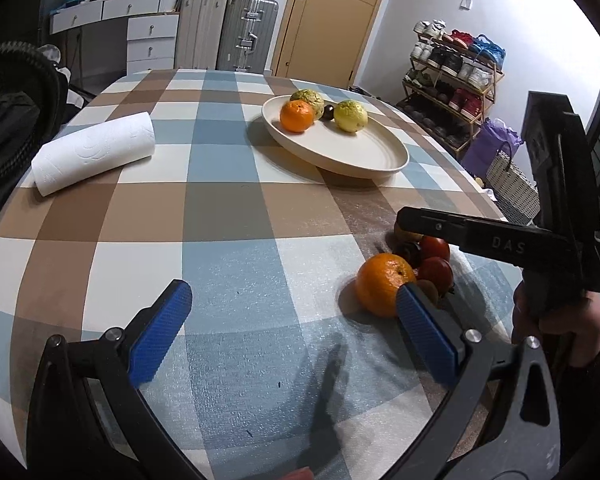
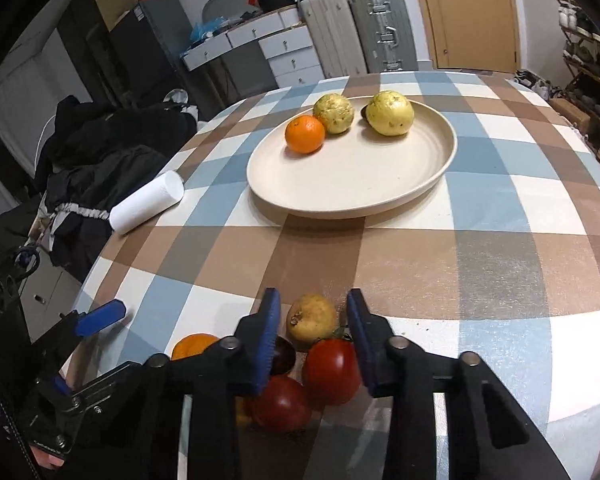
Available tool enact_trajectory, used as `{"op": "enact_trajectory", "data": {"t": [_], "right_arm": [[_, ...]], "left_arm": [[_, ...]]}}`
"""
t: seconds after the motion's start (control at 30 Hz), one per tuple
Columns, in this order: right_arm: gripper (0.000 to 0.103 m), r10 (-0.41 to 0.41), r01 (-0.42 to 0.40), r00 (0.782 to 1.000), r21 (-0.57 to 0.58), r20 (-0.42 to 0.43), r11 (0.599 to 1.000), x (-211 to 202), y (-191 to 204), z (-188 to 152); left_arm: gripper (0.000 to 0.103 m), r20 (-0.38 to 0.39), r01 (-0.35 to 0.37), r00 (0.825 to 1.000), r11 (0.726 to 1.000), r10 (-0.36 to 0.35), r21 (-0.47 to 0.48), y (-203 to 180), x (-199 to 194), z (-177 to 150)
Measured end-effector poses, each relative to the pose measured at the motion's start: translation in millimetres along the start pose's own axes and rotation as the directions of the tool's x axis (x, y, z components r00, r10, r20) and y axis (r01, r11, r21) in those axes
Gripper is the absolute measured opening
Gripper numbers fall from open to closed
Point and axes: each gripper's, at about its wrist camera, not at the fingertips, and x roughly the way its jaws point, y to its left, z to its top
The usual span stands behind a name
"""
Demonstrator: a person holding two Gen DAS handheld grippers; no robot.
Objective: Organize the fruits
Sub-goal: 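Grasp a small brown kiwi with the right tool while the left tool approaches the dark plum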
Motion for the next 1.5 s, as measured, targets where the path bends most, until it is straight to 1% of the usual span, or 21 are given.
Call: {"op": "enact_trajectory", "data": {"t": [0.07,0.23,0.43,0.53,0.63,0.73,0.8,0.83,0.87,0.97,1.03,1.1,1.17,1.23,1.27,1.33,1.4,1.47,1.5], "right_arm": [[0.027,0.006,-0.006,1.000,-0.010,-0.002,1.000,0.2,1.1,-0.3],[0.025,0.022,-0.022,1.000,-0.002,0.000,1.000,-0.9,-0.6,0.1],[0.025,0.045,-0.048,0.996,0.025,0.082,0.999,-17.0,-8.0,-0.7],[0.025,0.054,-0.060,0.989,0.040,0.137,0.997,-33.7,-10.7,-0.7],[0.025,0.059,-0.069,0.980,0.049,0.191,0.996,-51.7,-14.3,-1.4],[0.025,0.055,-0.070,0.975,0.062,0.217,0.996,-64.8,-21.0,-3.8],[0.025,0.047,-0.065,0.974,0.073,0.222,0.995,-71.7,-26.8,-7.4],[0.025,0.043,-0.062,0.974,0.079,0.221,0.995,-74.2,-29.1,-9.2],[0.025,0.039,-0.059,0.975,0.085,0.219,0.995,-77.5,-31.1,-11.8],[0.025,0.041,-0.060,0.975,0.082,0.219,0.995,-85.7,-34.2,-19.8],[0.025,0.041,-0.058,0.975,0.075,0.217,0.995,-89.6,-35.2,-24.9],[0.025,0.048,-0.064,0.975,0.068,0.218,0.996,-93.8,-35.6,-29.0],[0.025,0.053,-0.068,0.972,0.058,0.229,0.996,-97.8,-35.7,-31.5],[0.025,0.063,-0.078,0.969,0.052,0.240,0.996,-101.9,-36.5,-32.2],[0.025,0.067,-0.082,0.967,0.050,0.247,0.995,-104.2,-37.0,-32.3],[0.025,0.071,-0.086,0.964,0.050,0.256,0.995,-106.3,-38.8,-31.9],[0.025,0.077,-0.094,0.961,0.052,0.266,0.994,-107.9,-41.0,-32.7],[0.025,0.089,-0.105,0.960,0.046,0.267,0.993,-107.9,-41.7,-33.8],[0.025,0.095,-0.109,0.958,0.037,0.272,0.993,-108.1,-41.4,-34.8]], "left_arm": [[0.102,-0.002,-0.006,1.000,1.000,0.006,0.000,-0.3,1.0,-0.1],[0.102,-0.017,0.002,1.000,1.000,-0.002,-0.008,0.3,4.5,0.9],[0.102,-0.022,0.002,1.000,1.000,-0.002,0.006,-2.9,5.8,1.8],[0.102,0.033,0.009,0.999,1.000,-0.009,0.022,-5.3,-3.5,4.0],[0.102,0.020,0.019,1.000,0.998,-0.020,0.052,-10.3,-2.3,9.8],[0.102,-0.017,0.079,0.997,0.995,-0.078,0.063,-16.5,3.0,21.1],[0.102,-0.043,0.109,0.994,0.990,-0.105,0.093,-23.5,6.8,28.7],[0.102,-0.050,0.114,0.993,0.986,-0.108,0.121,-28.3,8.5,33.1],[0.102,-0.056,0.110,0.993,0.979,-0.102,0.174,-35.3,11.1,38.8],[0.102,-0.073,0.122,0.992,0.945,-0.104,0.303,-52.5,16.6,49.1],[0.102,-0.100,0.147,0.988,0.914,-0.117,0.378,-63.2,21.8,55.1],[0.100,-0.154,0.200,0.977,0.884,-0.147,0.422,-72.1,29.0,60.5],[0.096,-0.199,0.239,0.966,0.867,-0.166,0.438,-78.3,36.4,63.9],[0.082,-0.251,0.285,0.949,0.853,-0.189,0.437,-82.3,44.9,65.0],[0.079,-0.278,0.305,0.940,0.850,-0.197,0.429,-82.8,50.8,67.3],[0.067,-0.309,0.330,0.927,0.848,-0.210,0.414,-82.7,59.3,68.9],[0.061,-0.348,0.364,0.908,0.852,-0.235,0.376,-79.7,69.2,72.1],[0.056,-0.369,0.385,0.894,0.857,-0.255,0.342,-76.2,78.2,73.4],[0.052,-0.386,0.403,0.882,0.856,-0.270,0.323,-74.9,81.8,73.7]]}}
